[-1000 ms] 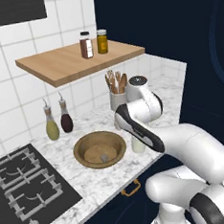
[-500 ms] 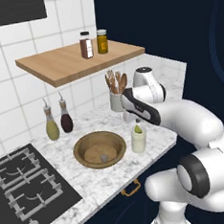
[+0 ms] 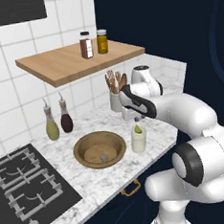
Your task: Grab a lemon wedge from the fridge and one ice cube from the ice bowl, and put them in the glass of lemonade.
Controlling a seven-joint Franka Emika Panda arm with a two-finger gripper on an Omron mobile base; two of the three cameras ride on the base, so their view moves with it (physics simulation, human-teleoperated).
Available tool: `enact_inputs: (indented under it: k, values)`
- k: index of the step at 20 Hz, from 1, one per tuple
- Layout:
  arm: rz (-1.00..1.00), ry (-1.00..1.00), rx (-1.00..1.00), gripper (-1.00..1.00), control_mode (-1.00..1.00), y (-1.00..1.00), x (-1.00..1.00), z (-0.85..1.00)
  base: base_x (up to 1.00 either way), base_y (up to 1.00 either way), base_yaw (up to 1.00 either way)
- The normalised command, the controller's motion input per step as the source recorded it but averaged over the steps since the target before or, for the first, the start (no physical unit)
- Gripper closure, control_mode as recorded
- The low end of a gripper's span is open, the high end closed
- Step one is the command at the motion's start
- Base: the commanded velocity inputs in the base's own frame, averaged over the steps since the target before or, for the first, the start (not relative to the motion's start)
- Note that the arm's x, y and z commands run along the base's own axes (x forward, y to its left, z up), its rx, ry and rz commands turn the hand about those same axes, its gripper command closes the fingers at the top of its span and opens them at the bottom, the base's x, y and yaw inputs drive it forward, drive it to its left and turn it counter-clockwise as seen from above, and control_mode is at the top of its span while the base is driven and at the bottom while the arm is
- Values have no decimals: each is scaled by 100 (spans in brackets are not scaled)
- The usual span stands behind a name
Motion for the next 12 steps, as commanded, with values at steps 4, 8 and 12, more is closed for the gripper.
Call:
enact_inputs:
  k: [4,8,12]
  values:
    - [0,0,0,100,-100,0,0,-7,0,0,0]
    - [0,0,0,100,-100,0,0,-4,0,0,0]
    - [0,-3,0,100,-100,0,-1,-1,0,0,0]
